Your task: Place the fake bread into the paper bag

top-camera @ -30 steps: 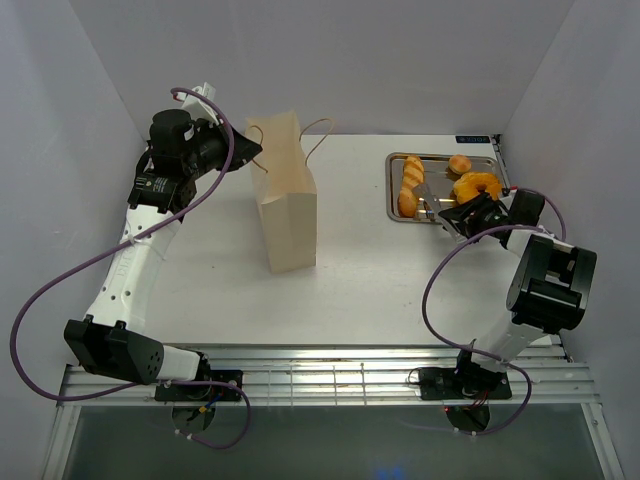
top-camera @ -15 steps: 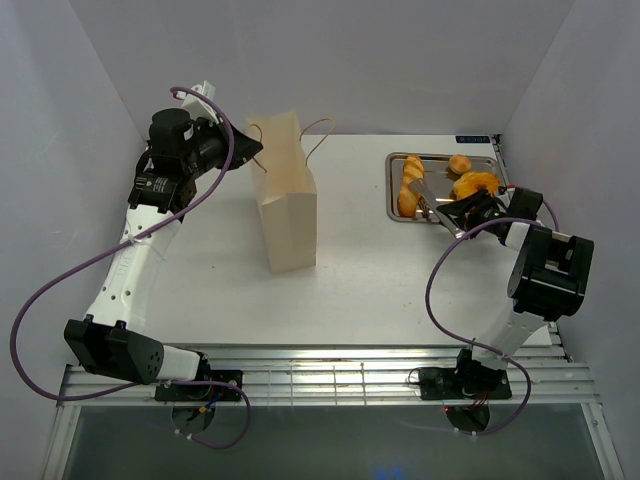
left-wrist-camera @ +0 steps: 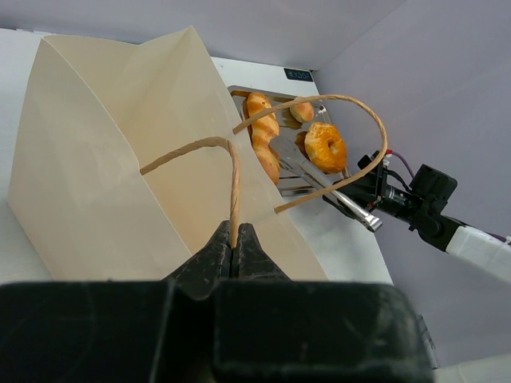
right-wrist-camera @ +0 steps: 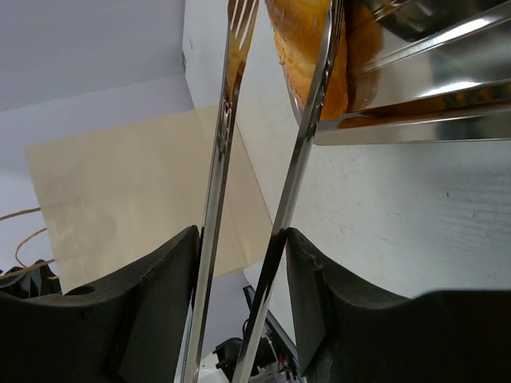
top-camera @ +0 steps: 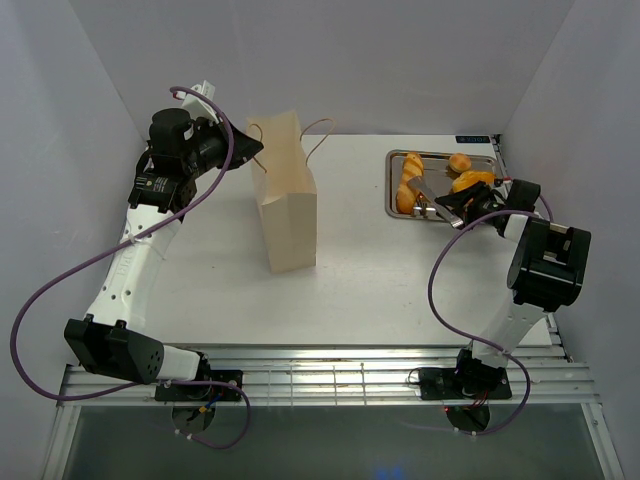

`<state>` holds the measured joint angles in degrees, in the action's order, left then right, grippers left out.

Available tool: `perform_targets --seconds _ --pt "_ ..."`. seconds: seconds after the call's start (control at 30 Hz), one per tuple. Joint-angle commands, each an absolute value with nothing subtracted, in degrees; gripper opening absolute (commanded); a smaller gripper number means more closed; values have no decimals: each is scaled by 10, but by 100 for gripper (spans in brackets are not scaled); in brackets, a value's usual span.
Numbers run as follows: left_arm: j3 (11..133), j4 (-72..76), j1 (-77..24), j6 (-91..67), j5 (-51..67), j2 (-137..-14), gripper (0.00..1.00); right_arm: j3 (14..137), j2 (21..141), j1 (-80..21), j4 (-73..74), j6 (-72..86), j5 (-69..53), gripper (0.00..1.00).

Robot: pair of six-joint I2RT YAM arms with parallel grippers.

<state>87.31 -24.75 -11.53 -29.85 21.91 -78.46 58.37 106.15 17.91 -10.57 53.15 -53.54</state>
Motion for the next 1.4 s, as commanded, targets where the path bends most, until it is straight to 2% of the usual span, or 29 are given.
perform_targets --seconds 0.0,0.33,0.73,1.0,1.37 --pt "873 -234 -116 -301 228 -781 0 607 1061 176 -95 506 -552 53" --pt "867 -235 -116 -301 226 -773 0 586 998 177 -14 421 -498 50" --pt "861 -237 -116 -300 223 -759 0 568 954 180 35 390 -480 49" --pt "865 -236 -117 -301 228 -758 0 570 947 187 41 386 -477 48" --pt "862 -232 -116 -302 228 -758 0 620 1003 186 64 381 -490 49"
